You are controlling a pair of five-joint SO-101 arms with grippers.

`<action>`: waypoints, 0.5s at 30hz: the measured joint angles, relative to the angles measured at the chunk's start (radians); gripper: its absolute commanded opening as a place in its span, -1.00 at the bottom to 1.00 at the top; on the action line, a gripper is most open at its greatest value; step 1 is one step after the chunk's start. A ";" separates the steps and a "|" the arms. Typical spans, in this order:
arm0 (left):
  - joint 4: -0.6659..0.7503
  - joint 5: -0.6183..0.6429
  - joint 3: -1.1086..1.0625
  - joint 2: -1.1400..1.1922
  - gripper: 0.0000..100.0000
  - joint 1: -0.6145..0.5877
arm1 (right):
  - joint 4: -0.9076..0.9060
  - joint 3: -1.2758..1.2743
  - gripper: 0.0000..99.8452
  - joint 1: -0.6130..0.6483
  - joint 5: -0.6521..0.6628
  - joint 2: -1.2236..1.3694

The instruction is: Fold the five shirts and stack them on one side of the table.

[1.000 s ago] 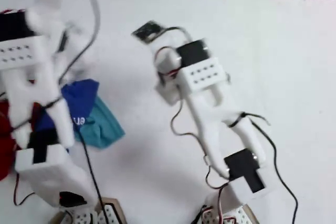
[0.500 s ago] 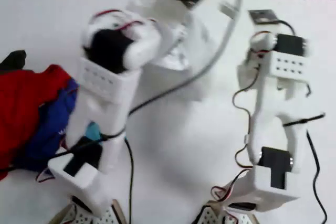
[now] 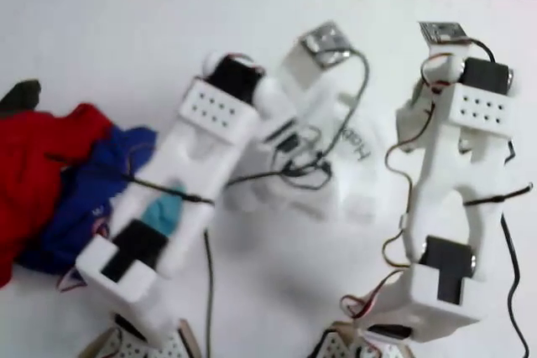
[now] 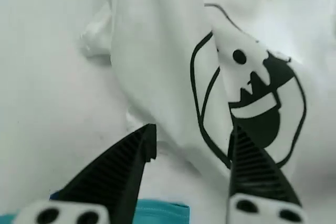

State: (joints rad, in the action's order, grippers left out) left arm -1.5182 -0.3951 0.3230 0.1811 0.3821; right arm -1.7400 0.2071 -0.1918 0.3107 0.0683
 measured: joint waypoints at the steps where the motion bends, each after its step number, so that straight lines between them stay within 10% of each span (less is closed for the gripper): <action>1: -0.006 0.000 -0.005 0.000 -0.59 -0.017 | 0.000 0.000 -0.39 0.006 0.000 0.000; 15: -0.183 -0.166 -0.219 -0.012 -0.59 -0.393 | 0.000 0.000 -0.39 0.150 0.000 -0.117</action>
State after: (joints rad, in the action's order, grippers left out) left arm -1.7008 -0.5608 0.1036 0.1688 -0.0107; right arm -1.7400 0.2071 -0.0414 0.3107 -0.0483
